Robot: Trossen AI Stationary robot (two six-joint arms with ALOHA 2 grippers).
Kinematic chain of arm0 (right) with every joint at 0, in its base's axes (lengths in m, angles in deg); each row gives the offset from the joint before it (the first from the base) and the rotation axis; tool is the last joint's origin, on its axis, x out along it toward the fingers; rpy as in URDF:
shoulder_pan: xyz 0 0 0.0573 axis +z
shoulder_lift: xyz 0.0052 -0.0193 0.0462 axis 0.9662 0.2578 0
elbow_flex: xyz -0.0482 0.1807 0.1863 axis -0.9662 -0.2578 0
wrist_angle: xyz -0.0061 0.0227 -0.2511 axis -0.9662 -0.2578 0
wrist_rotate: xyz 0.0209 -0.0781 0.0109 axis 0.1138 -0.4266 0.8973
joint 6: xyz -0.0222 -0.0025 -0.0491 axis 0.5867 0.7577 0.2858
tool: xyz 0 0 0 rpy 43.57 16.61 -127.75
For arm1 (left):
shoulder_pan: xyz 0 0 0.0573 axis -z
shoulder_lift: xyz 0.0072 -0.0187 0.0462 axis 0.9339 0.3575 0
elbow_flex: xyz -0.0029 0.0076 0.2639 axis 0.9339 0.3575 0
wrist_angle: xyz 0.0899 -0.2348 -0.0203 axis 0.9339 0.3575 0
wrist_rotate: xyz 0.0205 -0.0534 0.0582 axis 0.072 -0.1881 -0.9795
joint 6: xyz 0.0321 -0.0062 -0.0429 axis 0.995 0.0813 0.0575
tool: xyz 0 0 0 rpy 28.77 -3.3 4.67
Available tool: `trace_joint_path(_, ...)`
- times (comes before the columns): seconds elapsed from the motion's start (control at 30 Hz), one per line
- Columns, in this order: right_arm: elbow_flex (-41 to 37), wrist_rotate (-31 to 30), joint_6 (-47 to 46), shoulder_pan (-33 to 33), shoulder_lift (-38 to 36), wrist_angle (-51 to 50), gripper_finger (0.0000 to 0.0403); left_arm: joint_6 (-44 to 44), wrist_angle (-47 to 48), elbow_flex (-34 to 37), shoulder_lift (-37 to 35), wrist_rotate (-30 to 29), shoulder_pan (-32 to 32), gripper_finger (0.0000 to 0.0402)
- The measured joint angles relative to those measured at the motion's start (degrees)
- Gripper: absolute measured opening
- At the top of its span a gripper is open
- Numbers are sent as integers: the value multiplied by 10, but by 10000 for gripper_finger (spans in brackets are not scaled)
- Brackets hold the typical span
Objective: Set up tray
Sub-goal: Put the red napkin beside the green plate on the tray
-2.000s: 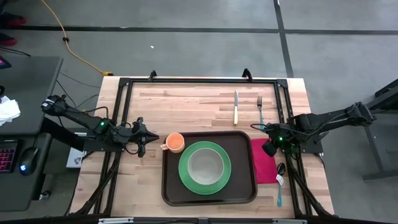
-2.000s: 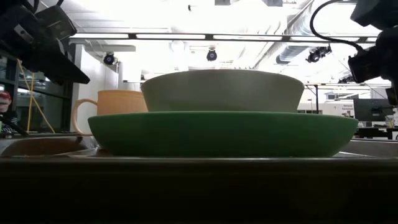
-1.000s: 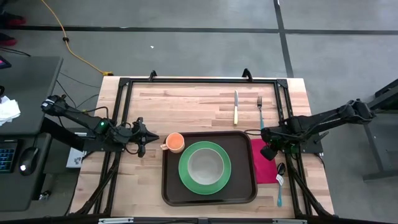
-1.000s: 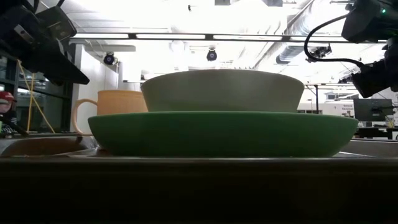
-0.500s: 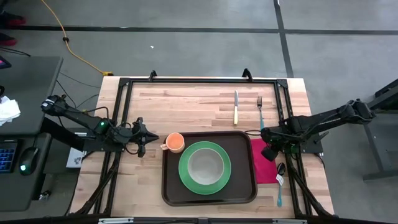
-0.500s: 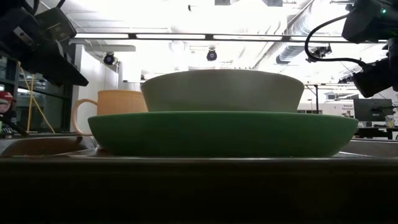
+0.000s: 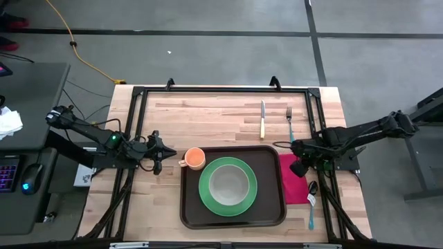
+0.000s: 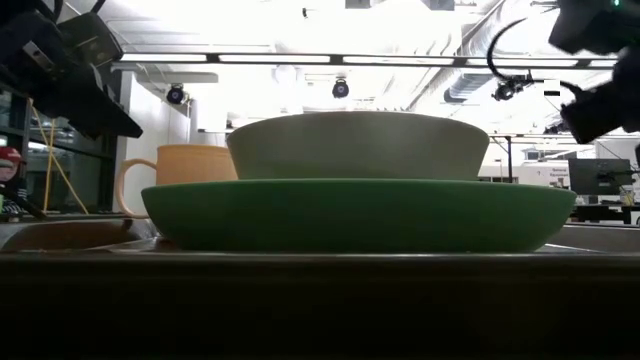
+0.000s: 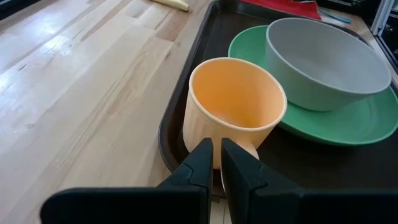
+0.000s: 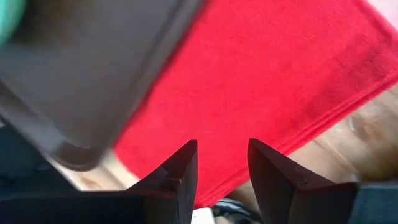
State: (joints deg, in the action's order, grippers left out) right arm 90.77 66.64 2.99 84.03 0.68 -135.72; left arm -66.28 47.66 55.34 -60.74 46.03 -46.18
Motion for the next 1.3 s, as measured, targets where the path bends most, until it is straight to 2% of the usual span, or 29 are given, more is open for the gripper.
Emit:
trace_joint_path(0.43,106,-11,-29,0,-2,-107,119,-1,3,0,0,0,0,62)
trace_joint_path(0.7,128,-12,-95,0,-2,-128,119,-1,4,0,0,0,0,62)
trace_joint_path(0.93,128,-59,-150,0,17,-128,119,3,5,0,0,-2,0,62)
trace_joint_path(1.07,128,-76,-126,0,39,-130,119,4,5,0,0,-2,0,62)
trace_joint_path(1.3,127,-139,-121,0,63,-129,119,5,5,0,0,-2,0,62)
